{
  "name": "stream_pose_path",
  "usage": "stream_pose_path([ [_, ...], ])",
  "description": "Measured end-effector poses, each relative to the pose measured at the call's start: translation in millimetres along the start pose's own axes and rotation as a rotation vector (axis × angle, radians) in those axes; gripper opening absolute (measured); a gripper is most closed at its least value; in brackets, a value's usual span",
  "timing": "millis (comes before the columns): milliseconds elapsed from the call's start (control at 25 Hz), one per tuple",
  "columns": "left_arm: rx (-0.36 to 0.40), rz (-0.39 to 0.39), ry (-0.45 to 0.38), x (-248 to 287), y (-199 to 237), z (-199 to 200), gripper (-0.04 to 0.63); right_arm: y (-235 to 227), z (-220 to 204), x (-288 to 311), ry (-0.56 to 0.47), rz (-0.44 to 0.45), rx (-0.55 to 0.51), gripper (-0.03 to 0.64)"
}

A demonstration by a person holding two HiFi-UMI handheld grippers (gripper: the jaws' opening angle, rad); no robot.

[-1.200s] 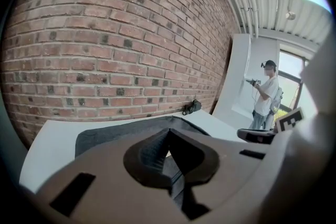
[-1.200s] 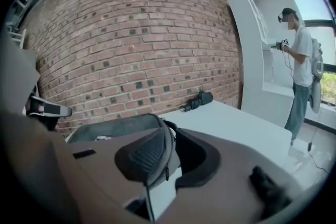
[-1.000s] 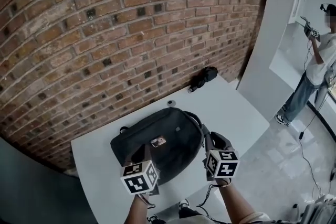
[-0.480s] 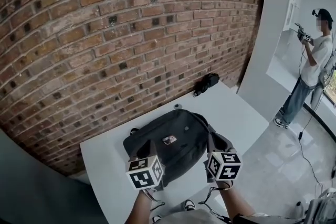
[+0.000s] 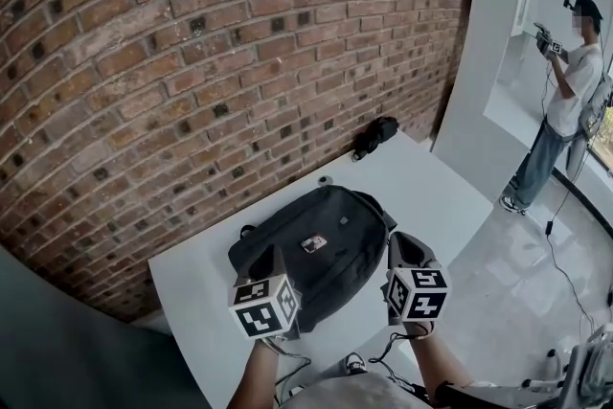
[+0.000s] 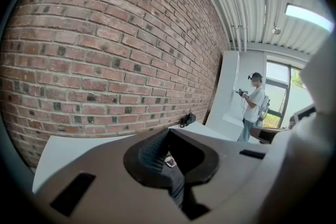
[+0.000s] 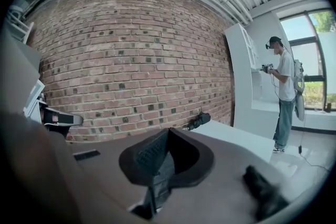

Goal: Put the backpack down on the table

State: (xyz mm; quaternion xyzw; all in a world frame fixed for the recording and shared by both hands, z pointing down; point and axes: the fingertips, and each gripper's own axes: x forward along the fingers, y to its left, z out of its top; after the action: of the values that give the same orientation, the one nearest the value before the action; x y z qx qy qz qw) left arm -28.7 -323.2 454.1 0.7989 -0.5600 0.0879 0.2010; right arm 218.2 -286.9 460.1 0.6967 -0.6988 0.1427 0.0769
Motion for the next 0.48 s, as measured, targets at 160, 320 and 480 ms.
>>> stream_pose_path([
  [160,0.001,0.011,0.003,1.6,4.3,0.2,0.012,-2.1,0.0,5.9,0.005,-0.004,0.018,0.031],
  [320,-0.002,0.026,0.003,1.0,8.8,1.9,0.012,-2.5,-1.7,10.4,0.012,-0.002,0.030,0.031],
  [480,-0.011,0.041,0.004,1.5,14.7,1.4,0.012,-1.1,-4.8,14.4,0.021,0.003,0.035,0.031],
])
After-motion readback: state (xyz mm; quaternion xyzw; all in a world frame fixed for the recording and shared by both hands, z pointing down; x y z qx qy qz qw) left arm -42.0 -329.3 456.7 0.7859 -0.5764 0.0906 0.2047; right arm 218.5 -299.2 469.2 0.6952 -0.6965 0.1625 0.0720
